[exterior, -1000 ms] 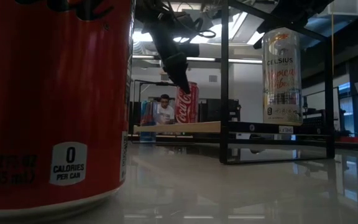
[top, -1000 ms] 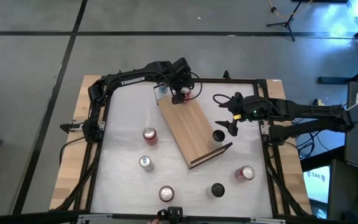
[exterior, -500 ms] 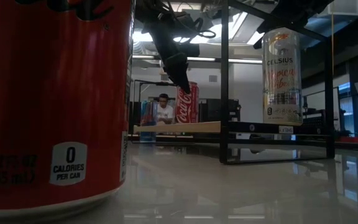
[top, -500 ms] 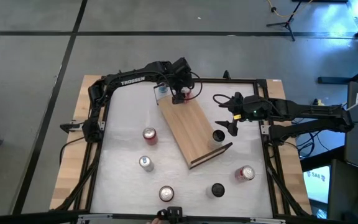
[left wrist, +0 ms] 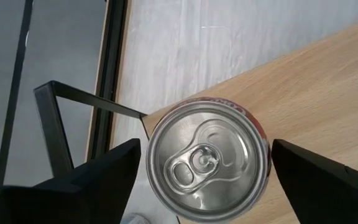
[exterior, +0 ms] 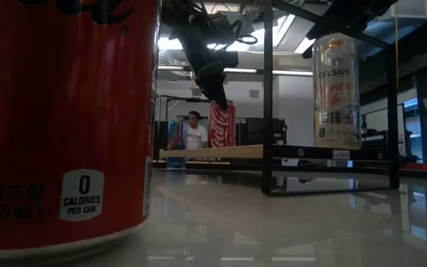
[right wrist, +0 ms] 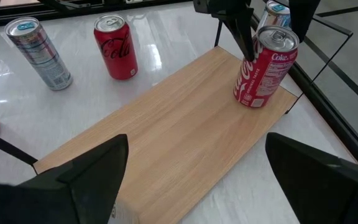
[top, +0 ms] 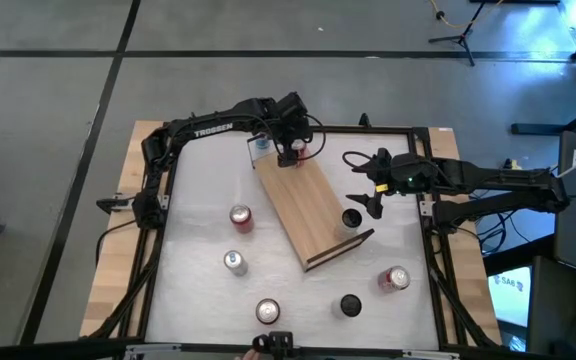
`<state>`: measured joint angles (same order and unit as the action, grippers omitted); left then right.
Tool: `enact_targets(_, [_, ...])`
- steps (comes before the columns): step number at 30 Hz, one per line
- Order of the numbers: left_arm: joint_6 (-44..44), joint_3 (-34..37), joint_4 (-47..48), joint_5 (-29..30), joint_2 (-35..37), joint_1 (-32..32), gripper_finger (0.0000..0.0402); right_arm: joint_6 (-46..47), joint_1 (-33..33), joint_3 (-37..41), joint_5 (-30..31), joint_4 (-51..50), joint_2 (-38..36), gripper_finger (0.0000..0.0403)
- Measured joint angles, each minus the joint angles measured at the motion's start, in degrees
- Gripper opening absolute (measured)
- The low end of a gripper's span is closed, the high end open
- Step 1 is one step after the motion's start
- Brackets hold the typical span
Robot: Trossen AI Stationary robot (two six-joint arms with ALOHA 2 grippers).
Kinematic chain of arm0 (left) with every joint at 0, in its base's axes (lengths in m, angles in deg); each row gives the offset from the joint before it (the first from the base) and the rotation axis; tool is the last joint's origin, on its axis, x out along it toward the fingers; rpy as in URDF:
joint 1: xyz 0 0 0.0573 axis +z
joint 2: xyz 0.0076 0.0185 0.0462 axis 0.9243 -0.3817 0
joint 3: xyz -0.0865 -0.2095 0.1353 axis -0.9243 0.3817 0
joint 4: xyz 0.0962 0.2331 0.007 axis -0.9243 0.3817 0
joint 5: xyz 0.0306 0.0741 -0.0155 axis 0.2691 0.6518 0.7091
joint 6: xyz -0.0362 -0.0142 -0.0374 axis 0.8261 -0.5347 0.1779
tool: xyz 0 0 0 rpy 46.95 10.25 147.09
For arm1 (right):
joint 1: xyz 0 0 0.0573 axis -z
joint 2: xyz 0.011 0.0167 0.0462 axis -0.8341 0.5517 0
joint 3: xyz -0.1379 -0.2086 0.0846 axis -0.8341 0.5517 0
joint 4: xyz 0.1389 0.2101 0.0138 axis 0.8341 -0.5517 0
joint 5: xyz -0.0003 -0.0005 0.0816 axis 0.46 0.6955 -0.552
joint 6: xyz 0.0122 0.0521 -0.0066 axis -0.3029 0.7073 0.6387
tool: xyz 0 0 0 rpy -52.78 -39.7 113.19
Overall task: Place canned beverage on shelf
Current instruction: Put the top red white soda can on the shelf
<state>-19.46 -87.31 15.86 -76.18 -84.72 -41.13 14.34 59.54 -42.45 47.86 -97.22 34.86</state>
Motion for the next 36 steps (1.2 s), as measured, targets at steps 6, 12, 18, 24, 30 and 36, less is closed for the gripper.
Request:
enact_targets(6, [-0.1, 0.0, -1.6, 0.0, 0.0, 0.0, 0.0355, 0.0, 0.0, 0.0, 0.0, 0.0, 0.0, 0.0374])
enact_targets(12, [-0.1, 0.0, -3.4, 0.2, 0.0, 0.1, 0.0356, 0.0, 0.0, 0.0, 0.0, 0.0, 0.0, 0.0374])
enact_targets(18, [-0.1, 0.0, -5.2, 0.3, 0.0, 0.3, 0.0354, 0.0, 0.0, 0.0, 0.0, 0.0, 0.0, 0.0374])
enact_targets(24, [-0.1, 0.0, -5.7, 0.8, 0.0, 0.3, 0.0353, 0.0, 0.0, 0.0, 0.0, 0.0, 0.0, 0.0374])
enact_targets(30, [-0.6, 0.0, -5.7, 7.0, 0.1, -0.5, 0.0353, 0.0, 0.0, -0.3, 0.0, -0.1, 0.0, 0.0374])
enact_targets(36, [-4.9, 0.0, -5.6, 12.2, 0.1, -2.7, 0.0353, 0.0, 0.0, -2.9, -2.6, 0.0, 0.0, 0.0374])
